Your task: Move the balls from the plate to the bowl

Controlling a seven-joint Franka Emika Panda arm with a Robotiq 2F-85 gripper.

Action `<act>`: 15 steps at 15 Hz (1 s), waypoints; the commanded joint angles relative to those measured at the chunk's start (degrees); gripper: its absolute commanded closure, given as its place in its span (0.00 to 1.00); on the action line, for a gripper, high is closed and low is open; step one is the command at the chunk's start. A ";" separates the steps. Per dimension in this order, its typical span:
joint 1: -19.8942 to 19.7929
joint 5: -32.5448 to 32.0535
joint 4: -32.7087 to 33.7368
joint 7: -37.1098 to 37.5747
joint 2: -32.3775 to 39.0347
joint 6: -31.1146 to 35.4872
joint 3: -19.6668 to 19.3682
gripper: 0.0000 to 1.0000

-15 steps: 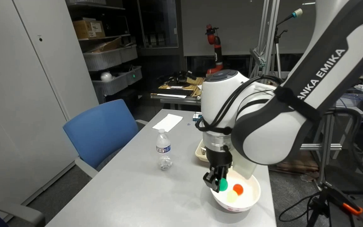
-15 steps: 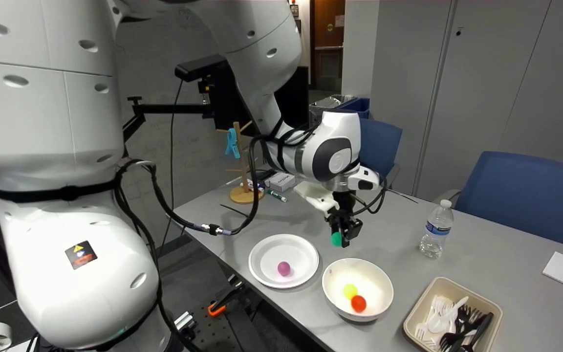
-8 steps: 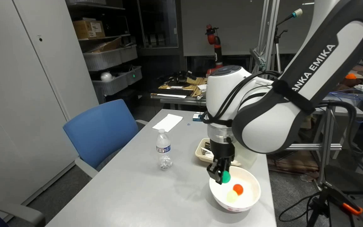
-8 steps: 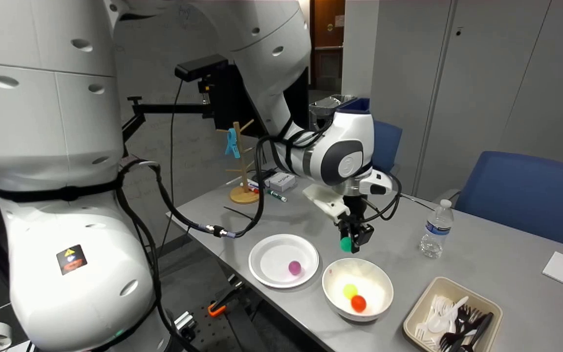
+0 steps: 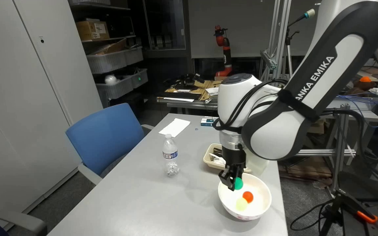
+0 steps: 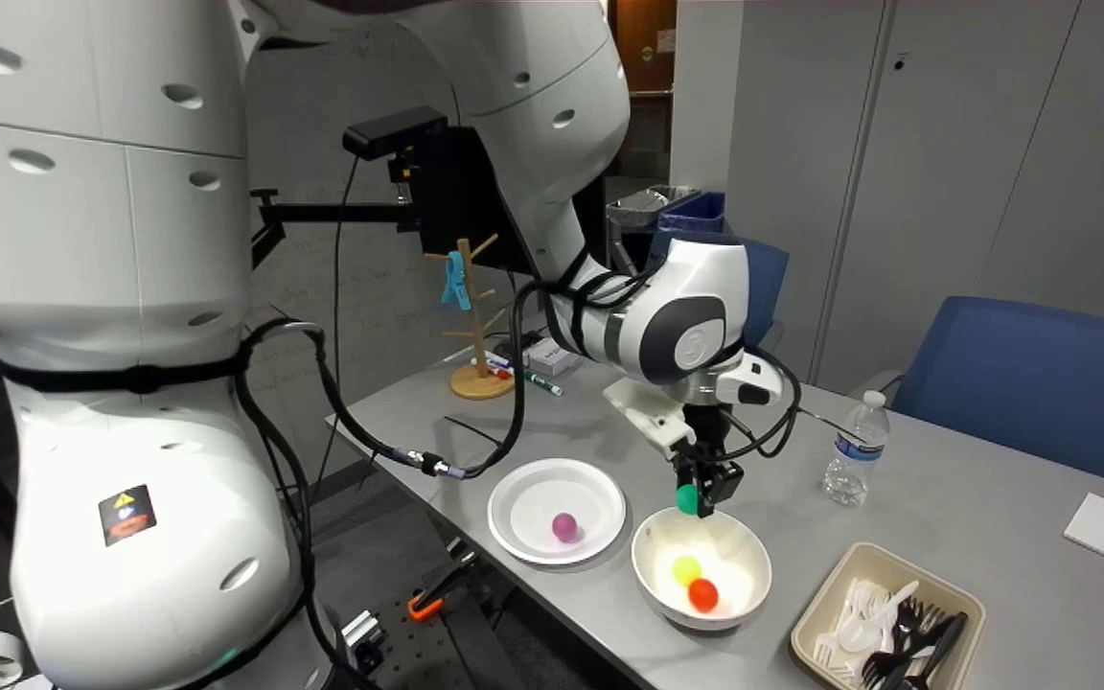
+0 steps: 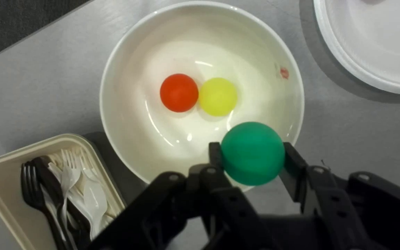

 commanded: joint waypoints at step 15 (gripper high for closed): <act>-3.26 2.34 1.83 0.46 7.17 4.87 -0.03 0.30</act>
